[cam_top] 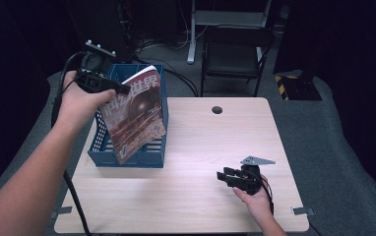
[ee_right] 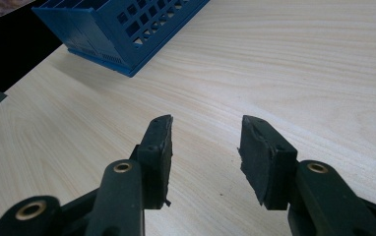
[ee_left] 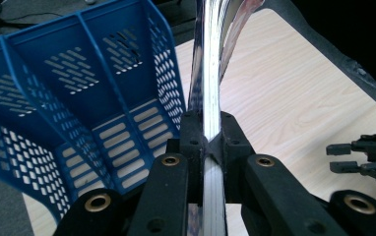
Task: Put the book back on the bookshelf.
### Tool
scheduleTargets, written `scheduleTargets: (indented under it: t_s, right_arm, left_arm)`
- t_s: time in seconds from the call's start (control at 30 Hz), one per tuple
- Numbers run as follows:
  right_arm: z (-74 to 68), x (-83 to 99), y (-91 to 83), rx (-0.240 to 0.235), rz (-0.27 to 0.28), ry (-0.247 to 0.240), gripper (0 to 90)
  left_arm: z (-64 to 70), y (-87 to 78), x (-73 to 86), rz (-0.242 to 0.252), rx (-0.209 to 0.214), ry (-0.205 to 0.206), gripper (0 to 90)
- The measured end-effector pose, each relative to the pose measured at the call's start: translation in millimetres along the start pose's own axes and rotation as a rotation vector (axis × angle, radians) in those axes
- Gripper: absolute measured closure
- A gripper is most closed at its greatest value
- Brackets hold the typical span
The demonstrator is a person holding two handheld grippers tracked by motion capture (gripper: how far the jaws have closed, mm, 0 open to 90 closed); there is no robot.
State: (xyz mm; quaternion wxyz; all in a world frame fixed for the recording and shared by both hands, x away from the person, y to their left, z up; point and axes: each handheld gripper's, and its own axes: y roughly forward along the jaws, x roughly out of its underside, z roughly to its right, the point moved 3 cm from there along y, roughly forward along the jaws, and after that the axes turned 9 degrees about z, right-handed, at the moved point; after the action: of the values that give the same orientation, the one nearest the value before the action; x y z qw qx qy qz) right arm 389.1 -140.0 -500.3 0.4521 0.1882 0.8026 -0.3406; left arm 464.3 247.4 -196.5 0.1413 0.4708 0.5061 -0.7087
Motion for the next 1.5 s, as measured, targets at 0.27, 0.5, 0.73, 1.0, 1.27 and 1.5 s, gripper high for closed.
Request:
scheduleTargets:
  t_s: [0.27,0.5,0.73,1.0,1.27,1.5]
  right_arm:
    - [0.4,0.3,0.4,0.002,-0.001,-0.006,55.5]
    - [0.3,0.4,0.3,0.003,-0.001,-0.004,55.5]
    - [0.2,0.5,0.7,0.006,-0.001,-0.006,55.5]
    - [0.3,0.6,0.6,0.005,0.001,-0.004,55.5]
    - [0.5,0.6,0.5,0.006,0.001,-0.004,55.5]
    - [-0.1,0.8,0.9,0.003,0.003,0.004,55.5]
  left_arm:
    - [-15.4,-4.2,2.2,0.013,-0.032,-0.033,84.0]
    - [-28.9,-9.1,5.7,-0.004,-0.062,-0.057,84.0]
    - [-39.8,-11.4,8.5,0.000,-0.093,-0.071,84.0]
    - [-49.4,-16.3,8.8,0.005,-0.117,-0.096,84.0]
    - [-58.2,-18.8,9.8,0.017,-0.154,-0.112,84.0]
    - [-64.3,-19.0,10.5,0.019,-0.167,-0.134,84.0]
